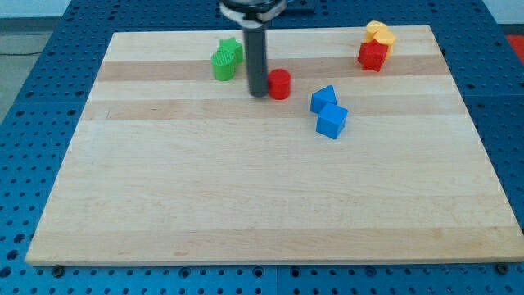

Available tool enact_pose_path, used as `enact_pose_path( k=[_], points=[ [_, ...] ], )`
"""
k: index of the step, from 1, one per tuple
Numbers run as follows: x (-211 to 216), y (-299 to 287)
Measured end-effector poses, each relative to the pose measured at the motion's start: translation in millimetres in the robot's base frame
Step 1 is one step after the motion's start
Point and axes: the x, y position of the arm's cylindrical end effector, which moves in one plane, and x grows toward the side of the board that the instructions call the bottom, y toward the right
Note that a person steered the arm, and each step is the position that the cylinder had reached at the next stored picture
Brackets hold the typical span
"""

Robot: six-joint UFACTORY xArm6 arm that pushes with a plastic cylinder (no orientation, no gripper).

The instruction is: Push the red circle to the top of the red star

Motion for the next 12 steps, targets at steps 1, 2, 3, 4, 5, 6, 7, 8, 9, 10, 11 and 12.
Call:
enact_pose_path(
  k=[1, 2, 3, 4, 5, 6, 7, 8, 9, 10, 11, 12],
  points=[
    [-6, 44],
    [-5, 64],
    [-5, 84],
    [3, 90],
    [3, 107],
    [-2, 109],
    [-17, 109],
    [-35, 109],
    [-57, 110],
    [-73, 115],
    [-85, 115],
    [-94, 115]
  ],
)
